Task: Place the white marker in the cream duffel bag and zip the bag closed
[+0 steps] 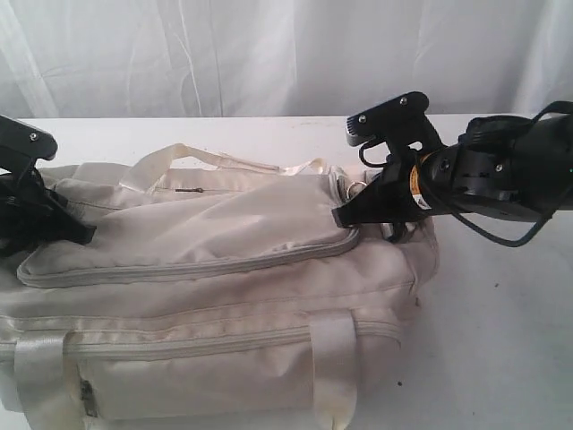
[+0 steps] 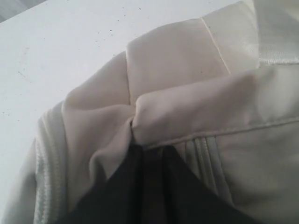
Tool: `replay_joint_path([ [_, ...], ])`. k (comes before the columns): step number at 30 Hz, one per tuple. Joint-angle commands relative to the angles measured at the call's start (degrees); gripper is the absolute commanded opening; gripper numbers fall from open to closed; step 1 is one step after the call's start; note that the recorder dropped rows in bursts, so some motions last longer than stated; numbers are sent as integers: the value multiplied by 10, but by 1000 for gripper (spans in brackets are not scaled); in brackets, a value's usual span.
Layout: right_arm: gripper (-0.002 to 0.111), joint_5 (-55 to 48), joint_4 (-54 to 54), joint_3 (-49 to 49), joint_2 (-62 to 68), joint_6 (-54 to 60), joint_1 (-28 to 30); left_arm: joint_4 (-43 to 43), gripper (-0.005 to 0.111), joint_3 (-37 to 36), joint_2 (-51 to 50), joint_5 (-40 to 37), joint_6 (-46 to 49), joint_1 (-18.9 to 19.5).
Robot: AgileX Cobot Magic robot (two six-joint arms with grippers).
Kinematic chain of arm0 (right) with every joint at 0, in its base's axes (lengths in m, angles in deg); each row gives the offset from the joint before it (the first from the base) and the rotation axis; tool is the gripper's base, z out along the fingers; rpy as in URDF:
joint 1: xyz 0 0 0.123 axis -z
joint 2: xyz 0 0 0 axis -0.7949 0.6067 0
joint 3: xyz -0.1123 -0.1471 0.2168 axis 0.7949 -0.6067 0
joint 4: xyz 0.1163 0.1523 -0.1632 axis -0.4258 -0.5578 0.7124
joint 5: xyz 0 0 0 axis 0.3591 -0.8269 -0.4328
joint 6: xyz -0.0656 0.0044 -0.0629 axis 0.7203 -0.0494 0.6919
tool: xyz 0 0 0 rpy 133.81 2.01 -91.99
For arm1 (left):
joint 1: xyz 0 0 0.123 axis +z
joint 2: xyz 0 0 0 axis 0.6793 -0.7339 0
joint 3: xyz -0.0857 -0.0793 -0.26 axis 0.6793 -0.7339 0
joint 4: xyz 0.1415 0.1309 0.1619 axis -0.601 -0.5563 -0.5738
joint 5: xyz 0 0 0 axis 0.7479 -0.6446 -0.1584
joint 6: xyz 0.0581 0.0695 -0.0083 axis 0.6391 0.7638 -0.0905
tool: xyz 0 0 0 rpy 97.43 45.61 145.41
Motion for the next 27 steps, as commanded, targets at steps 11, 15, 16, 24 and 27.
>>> replay_joint_path([
  [11, 0, 129, 1, -7, -28, 6, 54, -96, 22, 10, 70, -16, -126, 8],
  [15, 0, 185, -1, -7, -72, 6, 54, -133, 22, 25, 132, -41, -177, 8],
  [16, 0, 178, -1, -7, -94, 6, 54, -137, 22, 26, 160, -58, -178, 8],
  [24, 0, 190, -4, -63, -255, 2, 54, -137, 22, 9, 291, -133, -206, 8],
  [27, 0, 188, -5, -105, -304, -6, 54, -137, 22, -20, 326, -133, -210, 8],
])
